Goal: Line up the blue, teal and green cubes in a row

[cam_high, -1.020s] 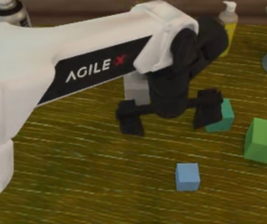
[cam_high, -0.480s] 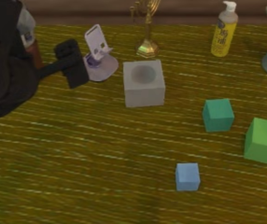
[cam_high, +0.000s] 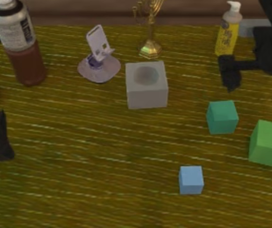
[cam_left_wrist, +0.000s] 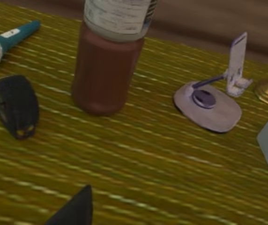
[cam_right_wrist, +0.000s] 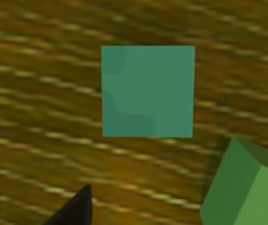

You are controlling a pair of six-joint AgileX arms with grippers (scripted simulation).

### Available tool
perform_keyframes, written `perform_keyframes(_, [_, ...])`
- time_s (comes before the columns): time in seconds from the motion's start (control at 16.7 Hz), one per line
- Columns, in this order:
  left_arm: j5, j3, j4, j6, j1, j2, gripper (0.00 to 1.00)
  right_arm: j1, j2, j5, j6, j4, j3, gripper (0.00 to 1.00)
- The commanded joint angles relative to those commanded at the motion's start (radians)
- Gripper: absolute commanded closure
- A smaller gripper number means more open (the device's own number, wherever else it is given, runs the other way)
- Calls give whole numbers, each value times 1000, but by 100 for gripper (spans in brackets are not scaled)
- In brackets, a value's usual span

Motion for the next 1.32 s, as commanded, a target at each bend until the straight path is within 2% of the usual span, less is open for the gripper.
perform_keyframes(0.24, [13,-216,162,174,102,-257,0,37,251,1,30,-128,220,0])
perform_keyframes(0.42, [21,-303,237,255,143,-374,0,53,355,2,43,-180,319,0])
perform_keyframes(0.84, [23,-322,256,276,152,-402,0,51,378,2,46,-192,341,0])
perform_keyframes(1.02, [23,-322,256,276,152,-402,0,54,392,3,44,-152,312,0])
perform_keyframes(1.32, [23,-322,256,276,152,-402,0,57,465,4,47,51,194,0])
